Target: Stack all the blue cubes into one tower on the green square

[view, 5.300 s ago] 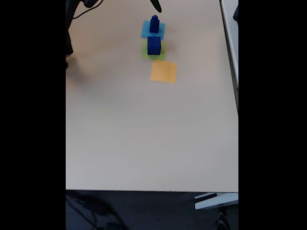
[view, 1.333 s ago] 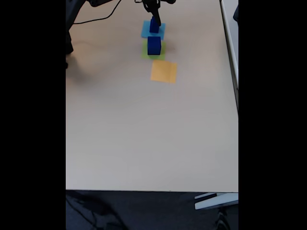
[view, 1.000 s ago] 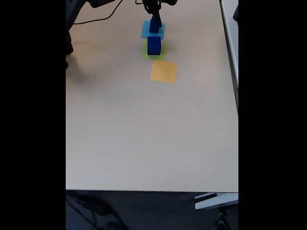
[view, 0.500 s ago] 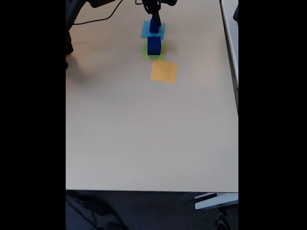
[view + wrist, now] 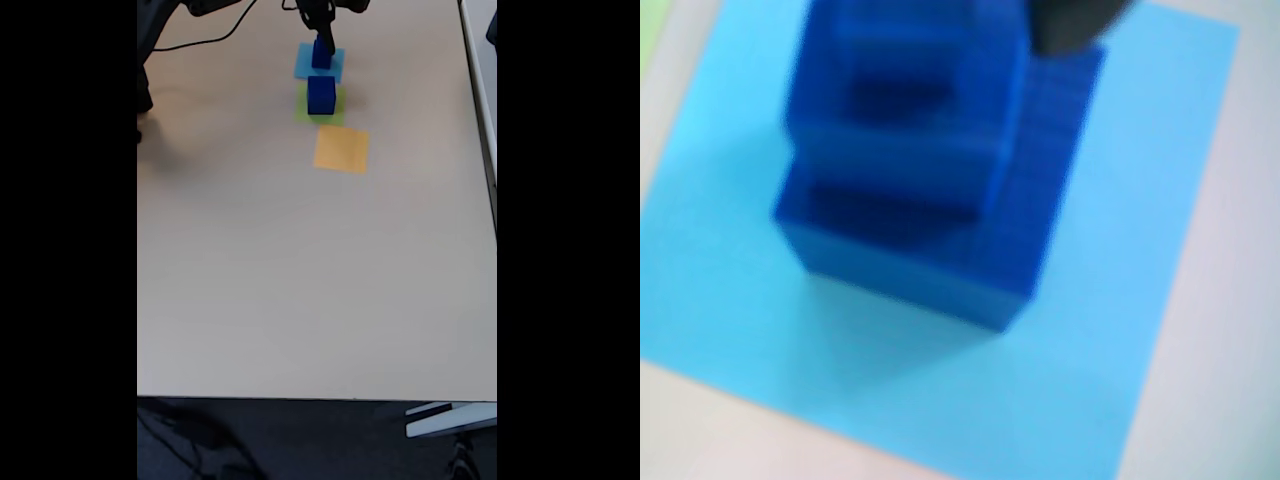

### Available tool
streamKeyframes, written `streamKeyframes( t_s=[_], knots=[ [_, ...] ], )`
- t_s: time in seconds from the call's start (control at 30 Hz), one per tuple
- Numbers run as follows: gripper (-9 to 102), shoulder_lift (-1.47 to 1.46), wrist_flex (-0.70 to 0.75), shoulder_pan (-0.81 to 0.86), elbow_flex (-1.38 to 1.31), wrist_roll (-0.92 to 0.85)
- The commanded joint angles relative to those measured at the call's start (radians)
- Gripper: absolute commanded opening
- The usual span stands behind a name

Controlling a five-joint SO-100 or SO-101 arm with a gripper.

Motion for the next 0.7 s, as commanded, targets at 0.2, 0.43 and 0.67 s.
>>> streamKeyframes(
  t_s=[0.2,0.43,0.67],
  knots=[
    [20,0.094,-0.018,0.009,-0.003,0.006],
    [18,0.094,-0.018,0.009,-0.003,0.008],
    [13,0.094,-0.015,0.011,0.003,0.014]
  ],
)
